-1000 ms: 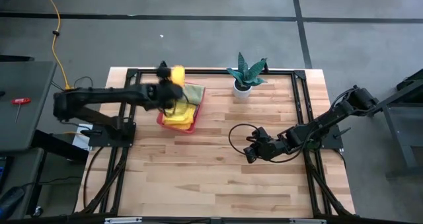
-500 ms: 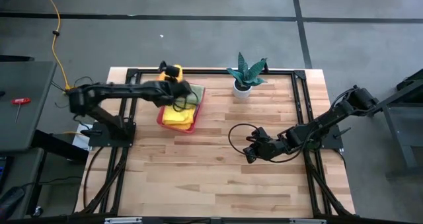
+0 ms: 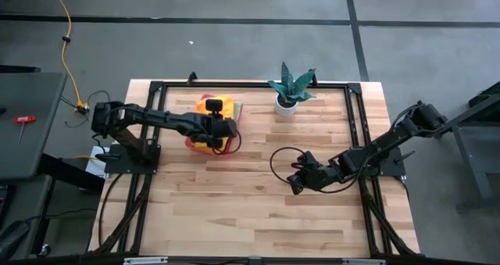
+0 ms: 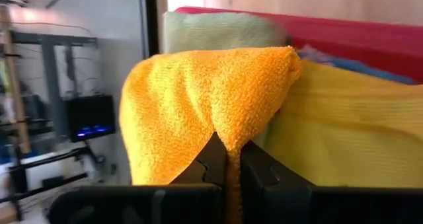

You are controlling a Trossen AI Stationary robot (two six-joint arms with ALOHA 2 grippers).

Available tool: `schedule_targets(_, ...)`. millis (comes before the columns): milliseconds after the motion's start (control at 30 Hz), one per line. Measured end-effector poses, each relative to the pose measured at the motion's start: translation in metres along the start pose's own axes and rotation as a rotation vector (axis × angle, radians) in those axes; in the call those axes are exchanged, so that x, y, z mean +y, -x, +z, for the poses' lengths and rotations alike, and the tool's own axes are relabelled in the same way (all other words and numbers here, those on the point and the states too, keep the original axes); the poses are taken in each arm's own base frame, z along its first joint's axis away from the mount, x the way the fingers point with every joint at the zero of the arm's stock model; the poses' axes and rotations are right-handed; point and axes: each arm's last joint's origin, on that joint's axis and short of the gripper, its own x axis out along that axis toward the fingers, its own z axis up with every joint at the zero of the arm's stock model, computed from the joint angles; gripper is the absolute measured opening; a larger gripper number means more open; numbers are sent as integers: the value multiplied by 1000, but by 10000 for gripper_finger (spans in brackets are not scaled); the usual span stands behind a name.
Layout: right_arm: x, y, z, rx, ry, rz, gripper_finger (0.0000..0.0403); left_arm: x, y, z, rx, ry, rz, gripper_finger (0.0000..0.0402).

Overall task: Fold microfiber towels
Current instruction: Put the folded orange microfiber towel into the pink bin

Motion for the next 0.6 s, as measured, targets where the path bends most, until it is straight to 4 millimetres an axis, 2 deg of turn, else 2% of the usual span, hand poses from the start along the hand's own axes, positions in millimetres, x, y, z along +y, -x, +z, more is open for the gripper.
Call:
schedule_targets(167, 0, 0, 0, -1, 1, 0, 0, -12, 8, 0, -21, 14, -99, 0)
schedule_targets(433, 0, 0, 0, -1, 2, -4, 0, -23, 15, -8, 8, 79, -418, 0)
schedule_targets(600, -1, 0, 0, -1, 3, -8, 0, -29, 19, -11, 22, 35, -530, 0)
